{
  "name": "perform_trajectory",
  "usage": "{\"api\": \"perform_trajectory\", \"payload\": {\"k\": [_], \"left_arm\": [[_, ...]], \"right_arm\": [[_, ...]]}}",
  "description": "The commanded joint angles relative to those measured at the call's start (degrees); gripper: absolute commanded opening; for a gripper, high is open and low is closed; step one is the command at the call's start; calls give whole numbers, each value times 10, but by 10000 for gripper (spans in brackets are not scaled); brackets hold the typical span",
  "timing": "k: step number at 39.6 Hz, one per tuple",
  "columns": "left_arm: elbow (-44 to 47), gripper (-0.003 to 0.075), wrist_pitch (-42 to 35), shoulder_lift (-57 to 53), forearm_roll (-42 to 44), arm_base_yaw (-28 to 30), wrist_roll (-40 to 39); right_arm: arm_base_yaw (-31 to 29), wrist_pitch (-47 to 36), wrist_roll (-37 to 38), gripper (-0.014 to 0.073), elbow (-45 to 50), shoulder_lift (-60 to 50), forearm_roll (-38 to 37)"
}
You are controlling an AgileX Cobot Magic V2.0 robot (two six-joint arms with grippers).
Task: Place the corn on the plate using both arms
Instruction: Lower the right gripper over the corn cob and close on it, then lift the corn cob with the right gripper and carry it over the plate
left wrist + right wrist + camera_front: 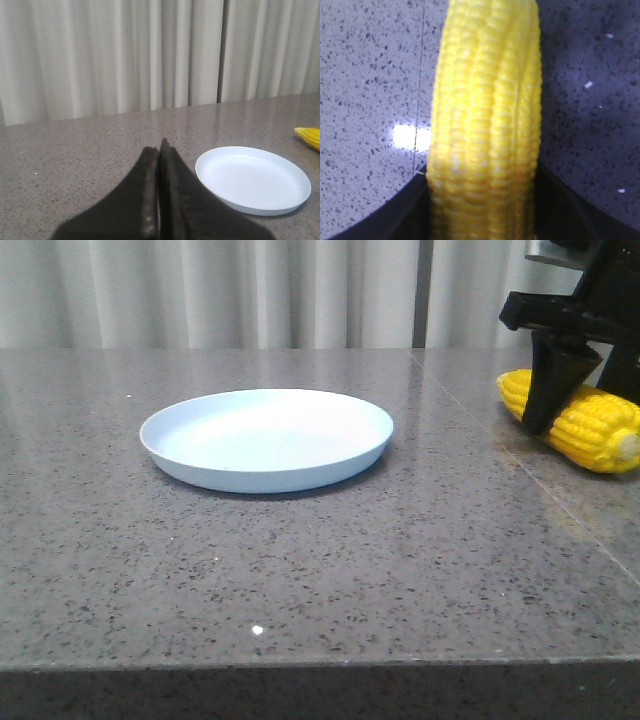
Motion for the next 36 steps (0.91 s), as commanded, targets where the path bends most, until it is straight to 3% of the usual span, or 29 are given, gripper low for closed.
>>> {"api": "perform_trajectory", "payload": {"k": [1, 13, 22, 36], "left_arm": [[-14, -20, -49, -11, 0, -6, -2], [-14, -20, -49, -11, 0, -6, -2], [-14, -20, -49, -11, 0, -6, -2], [-14, -20, -49, -11, 0, -6, -2]], "right_arm": [[1, 3, -8, 216, -19, -24, 4], [21, 46, 25, 213, -44, -63, -12], [131, 120, 192, 213, -147, -54, -156], [278, 160, 346, 213, -327, 56, -162]]}}
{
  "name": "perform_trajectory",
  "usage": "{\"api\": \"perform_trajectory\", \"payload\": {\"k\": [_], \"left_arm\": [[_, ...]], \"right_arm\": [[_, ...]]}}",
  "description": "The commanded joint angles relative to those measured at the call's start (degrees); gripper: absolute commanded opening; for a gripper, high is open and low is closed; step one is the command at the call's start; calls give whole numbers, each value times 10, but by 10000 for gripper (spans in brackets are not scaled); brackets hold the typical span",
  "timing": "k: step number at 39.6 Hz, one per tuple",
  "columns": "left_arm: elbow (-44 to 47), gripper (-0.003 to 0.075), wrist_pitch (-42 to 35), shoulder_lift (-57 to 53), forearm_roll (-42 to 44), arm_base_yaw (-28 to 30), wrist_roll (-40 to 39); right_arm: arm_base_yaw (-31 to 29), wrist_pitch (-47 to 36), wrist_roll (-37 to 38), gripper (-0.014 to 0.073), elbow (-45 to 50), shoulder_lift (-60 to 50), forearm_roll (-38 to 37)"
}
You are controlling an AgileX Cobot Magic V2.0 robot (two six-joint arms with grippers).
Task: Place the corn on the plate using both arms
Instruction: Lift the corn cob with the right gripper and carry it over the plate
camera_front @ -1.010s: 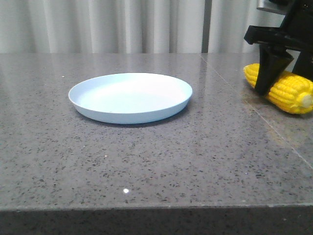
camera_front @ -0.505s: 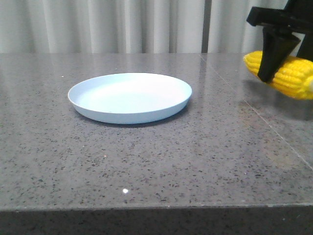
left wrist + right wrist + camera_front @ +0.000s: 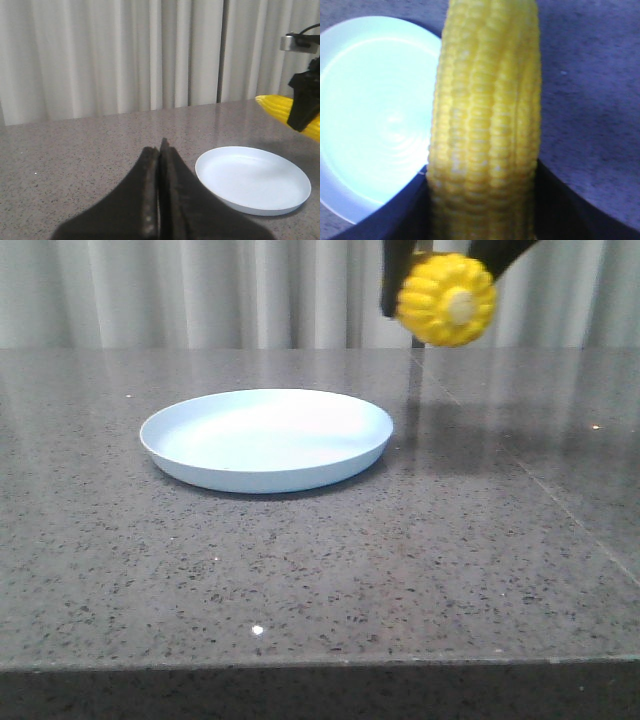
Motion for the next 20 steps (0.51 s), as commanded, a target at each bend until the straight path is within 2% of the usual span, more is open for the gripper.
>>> {"api": "perform_trajectory", "payload": {"k": [1, 7, 20], "left_arm": [[-14, -20, -49, -11, 0, -6, -2], [-14, -20, -49, -11, 0, -6, -2], [-14, -20, -49, -11, 0, -6, -2]], "right_arm": [[33, -9, 38, 213, -63, 11, -10], [53, -11, 60, 213, -97, 54, -10], [53, -49, 65, 215, -96, 103, 11]]}}
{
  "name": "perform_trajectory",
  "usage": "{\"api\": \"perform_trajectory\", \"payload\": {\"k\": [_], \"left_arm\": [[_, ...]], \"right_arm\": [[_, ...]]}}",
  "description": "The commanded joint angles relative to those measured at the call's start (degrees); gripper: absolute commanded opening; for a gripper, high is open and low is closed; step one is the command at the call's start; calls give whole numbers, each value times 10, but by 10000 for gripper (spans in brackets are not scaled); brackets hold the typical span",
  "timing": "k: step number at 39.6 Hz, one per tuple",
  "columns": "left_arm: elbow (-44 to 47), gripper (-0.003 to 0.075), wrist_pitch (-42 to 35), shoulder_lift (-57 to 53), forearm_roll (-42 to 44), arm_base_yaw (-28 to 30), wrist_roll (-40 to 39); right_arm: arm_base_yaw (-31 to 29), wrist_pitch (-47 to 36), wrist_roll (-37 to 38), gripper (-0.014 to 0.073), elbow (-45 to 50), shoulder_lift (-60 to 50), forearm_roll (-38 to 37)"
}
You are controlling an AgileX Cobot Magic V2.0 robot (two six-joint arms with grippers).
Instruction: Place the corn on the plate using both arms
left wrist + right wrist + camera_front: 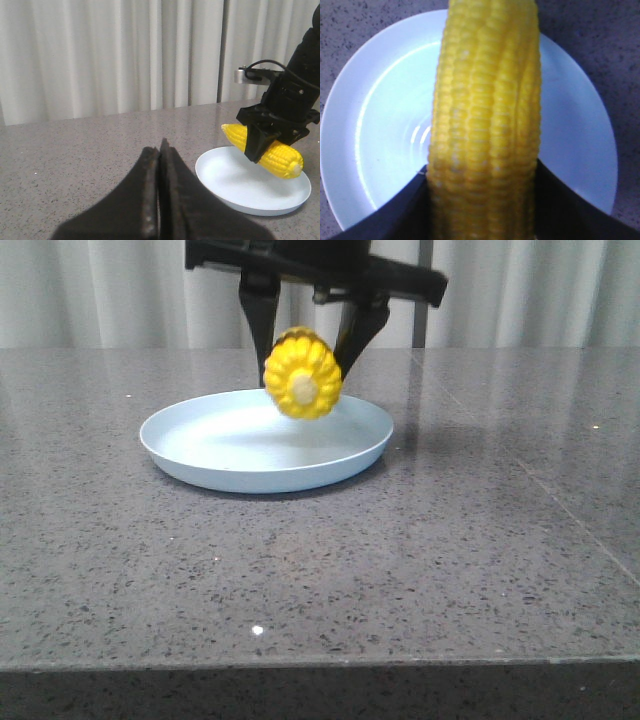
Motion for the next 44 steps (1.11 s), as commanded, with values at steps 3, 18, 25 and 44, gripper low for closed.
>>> {"api": "perform_trajectory", "payload": {"k": [3, 18, 25, 44], "left_arm": [[-14, -20, -49, -11, 0, -6, -2], [-14, -20, -49, -11, 0, -6, -2], [-14, -20, -49, -11, 0, -6, -2], [-14, -20, -49, -11, 0, -6, -2]], "right_arm": [[-1, -27, 3, 215, -19, -21, 7], [-1, -25, 3, 428, -19, 7, 17], [-1, -26, 3, 545, -19, -3, 11], [-2, -17, 1, 561, -20, -90, -36]]}}
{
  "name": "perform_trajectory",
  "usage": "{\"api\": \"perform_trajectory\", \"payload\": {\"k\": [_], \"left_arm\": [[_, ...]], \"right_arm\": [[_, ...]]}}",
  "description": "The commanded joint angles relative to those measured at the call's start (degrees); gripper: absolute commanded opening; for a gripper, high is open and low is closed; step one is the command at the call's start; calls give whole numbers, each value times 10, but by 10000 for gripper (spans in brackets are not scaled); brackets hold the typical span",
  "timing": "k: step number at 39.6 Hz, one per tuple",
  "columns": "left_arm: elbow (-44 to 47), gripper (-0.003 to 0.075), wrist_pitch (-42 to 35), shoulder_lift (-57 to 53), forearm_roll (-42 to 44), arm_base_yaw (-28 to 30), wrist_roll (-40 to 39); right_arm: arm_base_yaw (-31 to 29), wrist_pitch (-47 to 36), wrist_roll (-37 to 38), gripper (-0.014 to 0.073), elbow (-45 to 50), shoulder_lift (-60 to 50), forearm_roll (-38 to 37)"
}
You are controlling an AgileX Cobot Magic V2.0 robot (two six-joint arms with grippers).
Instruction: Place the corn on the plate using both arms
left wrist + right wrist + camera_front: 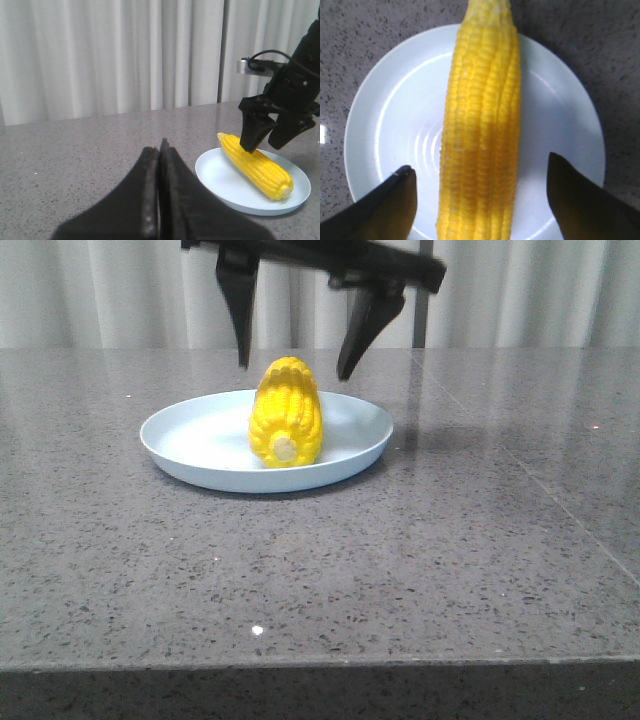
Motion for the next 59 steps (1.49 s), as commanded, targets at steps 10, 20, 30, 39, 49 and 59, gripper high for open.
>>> {"api": "perform_trajectory", "payload": {"k": [10, 20, 30, 39, 49, 59], "left_arm": [[-14, -20, -49, -11, 0, -6, -2], [-14, -20, -49, -11, 0, -6, -2], [-14, -20, -49, -11, 0, -6, -2], [-14, -20, -49, -11, 0, -6, -2], [-14, -20, -49, -11, 0, -6, -2], [-14, -20, -49, -11, 0, -6, -2]], "right_arm": [[-44, 6, -80, 469, -19, -103, 9], [-137, 97, -119, -22, -18, -121, 9], [-216, 117, -181, -62, 5, -153, 12], [-274, 91, -221, -62, 109, -220, 12], [-295, 5, -240, -62, 289, -329, 12], [-295, -124, -252, -62, 471, -467, 1]]}}
